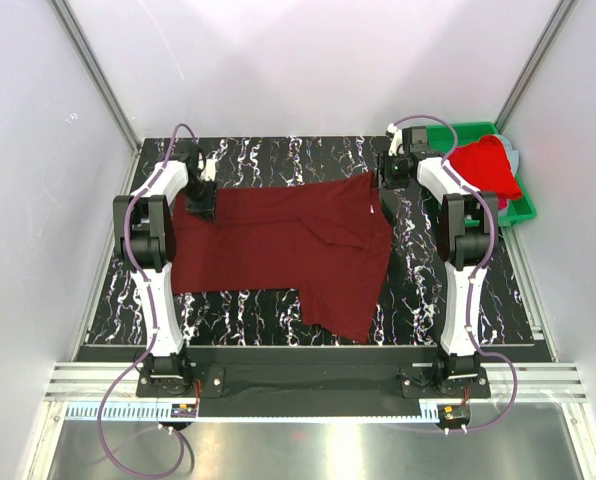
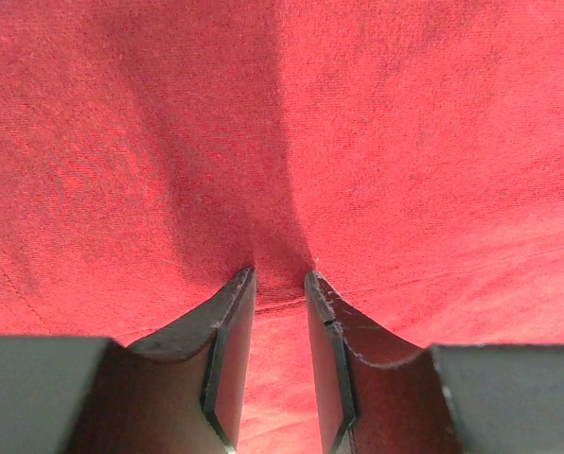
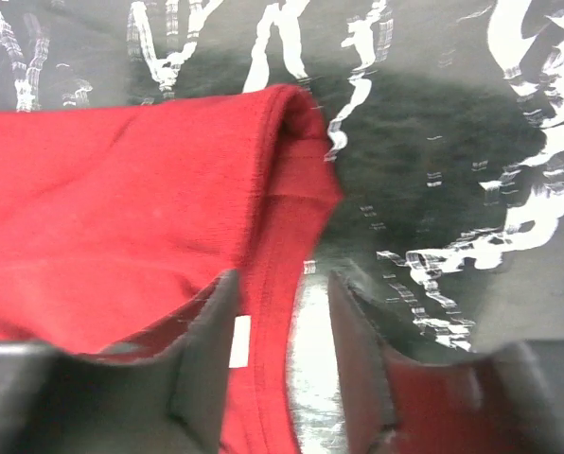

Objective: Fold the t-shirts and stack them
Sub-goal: Fold the tshirt

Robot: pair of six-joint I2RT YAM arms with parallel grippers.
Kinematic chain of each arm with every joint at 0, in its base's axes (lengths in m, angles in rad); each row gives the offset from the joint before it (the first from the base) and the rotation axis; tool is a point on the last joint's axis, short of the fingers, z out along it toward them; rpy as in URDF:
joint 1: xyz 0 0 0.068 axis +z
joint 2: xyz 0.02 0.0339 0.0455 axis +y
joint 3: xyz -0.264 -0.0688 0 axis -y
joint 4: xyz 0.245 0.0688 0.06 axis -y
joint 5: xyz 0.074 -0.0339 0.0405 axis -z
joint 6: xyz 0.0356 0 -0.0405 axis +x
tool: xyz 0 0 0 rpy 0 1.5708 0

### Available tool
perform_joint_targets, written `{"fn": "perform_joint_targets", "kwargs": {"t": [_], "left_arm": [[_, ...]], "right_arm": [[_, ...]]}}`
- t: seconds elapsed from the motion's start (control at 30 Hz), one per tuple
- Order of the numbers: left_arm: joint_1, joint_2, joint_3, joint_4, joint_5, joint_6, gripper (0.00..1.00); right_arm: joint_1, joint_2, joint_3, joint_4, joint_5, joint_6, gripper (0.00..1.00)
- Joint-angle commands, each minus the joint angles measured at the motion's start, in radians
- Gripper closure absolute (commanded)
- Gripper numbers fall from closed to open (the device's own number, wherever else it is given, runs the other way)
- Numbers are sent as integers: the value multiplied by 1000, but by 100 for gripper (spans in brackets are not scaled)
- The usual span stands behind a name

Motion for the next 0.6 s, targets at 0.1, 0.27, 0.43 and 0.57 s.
{"fn": "perform_joint_targets", "kwargs": {"t": [0.1, 0.27, 0.43, 0.57], "left_arm": [[-7, -21, -11, -17, -14, -5, 66], [-5, -38, -13, -17, -23, -7, 66], [-7, -56, -16, -17, -19, -8, 65], [-5, -78, -19, -16, -14, -8, 65]], "right_arm": [[2, -121, 15, 55, 171, -101, 39], [58, -256, -73, 58, 144, -251, 41], [180, -395, -202, -34, -44, -444, 45], [278, -409, -243, -173, -186, -435, 47]]}}
